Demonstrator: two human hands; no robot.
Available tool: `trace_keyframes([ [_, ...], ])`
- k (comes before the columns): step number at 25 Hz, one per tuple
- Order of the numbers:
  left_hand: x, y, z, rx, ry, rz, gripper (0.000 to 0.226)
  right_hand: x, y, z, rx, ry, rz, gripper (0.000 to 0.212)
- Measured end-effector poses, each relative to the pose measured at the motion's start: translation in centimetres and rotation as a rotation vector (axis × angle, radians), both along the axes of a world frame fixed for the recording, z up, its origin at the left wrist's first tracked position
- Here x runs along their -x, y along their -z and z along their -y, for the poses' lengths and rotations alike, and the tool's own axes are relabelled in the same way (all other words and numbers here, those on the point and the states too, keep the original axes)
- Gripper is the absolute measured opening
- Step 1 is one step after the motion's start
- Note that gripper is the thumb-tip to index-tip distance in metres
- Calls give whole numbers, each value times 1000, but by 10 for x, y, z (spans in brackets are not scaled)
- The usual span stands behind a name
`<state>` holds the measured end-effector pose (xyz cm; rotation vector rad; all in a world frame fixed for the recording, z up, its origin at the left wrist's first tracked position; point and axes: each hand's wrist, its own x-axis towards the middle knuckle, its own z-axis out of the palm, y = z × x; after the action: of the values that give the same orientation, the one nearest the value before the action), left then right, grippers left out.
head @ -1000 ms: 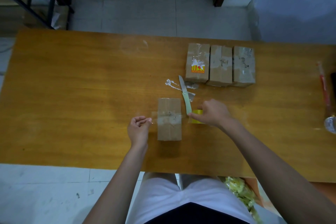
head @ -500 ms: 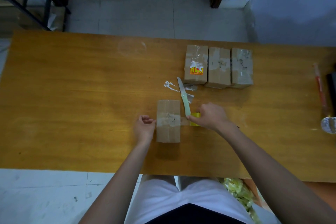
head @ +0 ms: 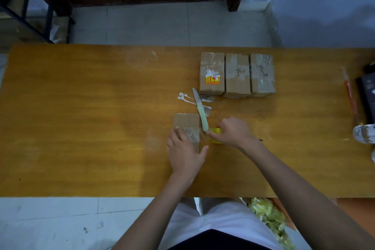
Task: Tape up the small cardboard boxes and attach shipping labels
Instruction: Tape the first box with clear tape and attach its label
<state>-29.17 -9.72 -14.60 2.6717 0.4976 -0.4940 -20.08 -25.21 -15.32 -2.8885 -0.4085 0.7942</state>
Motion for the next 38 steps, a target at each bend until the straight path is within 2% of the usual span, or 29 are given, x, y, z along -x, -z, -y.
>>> trace_keyframes([
  [4,0,10,4,71,-86,-76,117,4,0,11,-42,-10,-40,60],
  [7,5,11,3,44,-84,-53,117,7,0,18,-119,13,-133,65],
  [11,24,15,-6,17,-104,-45,116,14,-3,18,-193,-66,-247,64],
  [15,26,18,-11,14,-107,-40,118,19,-10,19,-270,-113,-142,56],
  [19,27,18,-18,77,-110,-57,130,32,-17,25,-182,-154,69,58],
  [21,24,16,-25,110,-85,-118,135,39,-20,26,-149,-141,101,62],
  [23,19,11,-36,109,-78,-155,128,47,-20,22,-112,-122,100,60],
  [24,13,8,-41,106,-89,-113,119,49,-19,21,-100,-104,106,57],
  [27,-16,4,-50,101,-74,195,72,53,-18,18,-103,-47,122,54],
  [29,-41,9,-44,71,16,290,45,55,-17,15,-112,-27,137,56],
  [30,-51,13,-37,43,72,283,39,55,-17,15,-106,-21,145,56],
  [34,-51,42,-18,-134,297,194,42,58,-15,19,-72,-21,158,54],
  [38,-49,49,-25,-155,290,242,41,60,-11,23,-37,-61,181,53],
])
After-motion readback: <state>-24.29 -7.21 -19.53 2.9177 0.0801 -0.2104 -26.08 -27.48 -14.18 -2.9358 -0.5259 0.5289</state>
